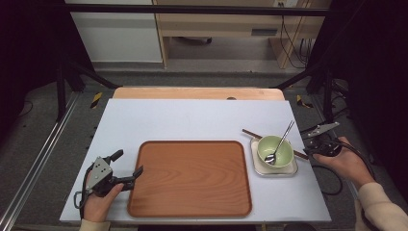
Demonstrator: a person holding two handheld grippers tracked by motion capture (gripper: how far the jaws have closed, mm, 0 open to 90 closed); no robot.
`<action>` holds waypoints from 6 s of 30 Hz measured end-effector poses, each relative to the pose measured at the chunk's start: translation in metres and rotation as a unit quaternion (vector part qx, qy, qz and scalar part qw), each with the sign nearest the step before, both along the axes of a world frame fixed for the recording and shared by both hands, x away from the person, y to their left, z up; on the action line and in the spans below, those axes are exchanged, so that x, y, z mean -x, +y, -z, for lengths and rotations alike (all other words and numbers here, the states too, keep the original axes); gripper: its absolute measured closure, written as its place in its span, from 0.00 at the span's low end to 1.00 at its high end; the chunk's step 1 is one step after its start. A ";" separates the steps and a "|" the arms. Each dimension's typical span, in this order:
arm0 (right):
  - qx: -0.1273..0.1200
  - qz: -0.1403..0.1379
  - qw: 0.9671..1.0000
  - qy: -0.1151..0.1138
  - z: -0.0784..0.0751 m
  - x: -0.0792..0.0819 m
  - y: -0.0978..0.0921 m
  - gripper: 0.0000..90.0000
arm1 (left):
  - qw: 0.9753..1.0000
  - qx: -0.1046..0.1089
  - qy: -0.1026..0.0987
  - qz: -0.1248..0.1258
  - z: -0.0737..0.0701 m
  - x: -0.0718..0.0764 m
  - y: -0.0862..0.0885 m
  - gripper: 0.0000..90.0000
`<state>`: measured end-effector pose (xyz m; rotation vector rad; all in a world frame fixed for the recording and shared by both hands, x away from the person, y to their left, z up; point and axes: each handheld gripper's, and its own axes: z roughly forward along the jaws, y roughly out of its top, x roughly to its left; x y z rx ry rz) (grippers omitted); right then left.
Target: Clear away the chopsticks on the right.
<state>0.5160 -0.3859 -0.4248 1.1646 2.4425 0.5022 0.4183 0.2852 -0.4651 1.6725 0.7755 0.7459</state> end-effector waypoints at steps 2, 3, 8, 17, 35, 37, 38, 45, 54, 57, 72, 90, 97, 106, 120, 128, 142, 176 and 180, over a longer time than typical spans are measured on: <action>-0.004 0.000 1.000 0.002 0.002 0.000 0.004 0.84 | 1.000 0.001 0.000 0.000 0.000 0.000 0.000 0.08; -0.003 -0.008 1.000 -0.001 0.003 -0.001 0.004 0.84 | 1.000 0.001 0.000 0.000 0.000 0.000 0.000 0.08; -0.001 -0.014 1.000 0.005 0.006 -0.002 0.010 0.85 | 1.000 0.002 -0.001 0.000 0.000 0.000 0.001 0.08; -0.001 -0.015 1.000 0.001 0.006 -0.004 0.012 0.85 | 1.000 0.000 0.000 0.001 0.000 0.000 0.000 0.08; -0.005 -0.012 1.000 0.003 0.008 -0.006 0.014 0.86 | 1.000 -0.002 0.000 0.002 0.000 0.000 0.000 0.08; -0.009 -0.008 1.000 0.001 0.009 -0.007 0.015 0.85 | 1.000 -0.002 0.001 0.002 0.000 0.000 0.000 0.08; -0.005 -0.014 1.000 0.003 0.008 -0.007 0.015 0.85 | 1.000 -0.003 0.001 0.002 0.000 0.000 0.000 0.08; -0.006 -0.016 1.000 0.003 0.008 -0.009 0.017 0.85 | 1.000 -0.003 0.000 0.002 0.000 0.000 0.000 0.08; -0.005 -0.014 1.000 0.008 0.010 -0.012 0.019 0.85 | 1.000 -0.003 0.001 0.002 0.000 0.000 0.000 0.08; -0.008 -0.016 1.000 0.007 0.011 -0.012 0.020 0.85 | 1.000 -0.003 0.001 0.002 0.000 0.000 0.000 0.08; -0.020 -0.019 0.999 0.017 0.014 -0.011 0.024 0.94 | 1.000 -0.003 0.001 0.002 0.000 0.000 0.001 0.08; -0.043 0.098 0.990 -0.096 -0.037 -0.001 -0.004 0.94 | 1.000 0.000 -0.003 -0.002 -0.001 0.000 0.002 0.08; -0.055 0.121 0.979 -0.156 -0.082 0.011 0.006 0.94 | 1.000 0.008 -0.004 -0.009 0.000 0.000 0.005 0.08; -0.074 0.050 0.982 -0.168 -0.110 0.024 0.081 0.94 | 1.000 0.015 -0.011 -0.020 -0.001 0.001 0.010 0.08; -0.092 -0.020 0.989 -0.111 -0.089 0.006 0.172 0.94 | 0.999 0.022 -0.011 -0.038 0.002 -0.001 0.018 0.06; -0.102 -0.035 0.990 -0.095 -0.073 0.017 0.206 0.94 | 0.998 0.015 -0.019 -0.051 0.002 0.006 0.022 0.06; -0.125 -0.038 0.990 -0.045 -0.035 0.059 0.240 0.94 | 0.997 0.025 -0.030 -0.070 0.001 0.004 0.028 0.06; -0.145 0.004 0.989 0.010 0.007 0.120 0.229 0.94 | 0.996 0.031 -0.038 -0.073 -0.001 0.006 0.028 0.06; -0.147 0.015 0.989 0.019 0.009 0.123 0.228 0.94 | 0.996 0.032 -0.038 -0.074 -0.001 0.006 0.028 0.06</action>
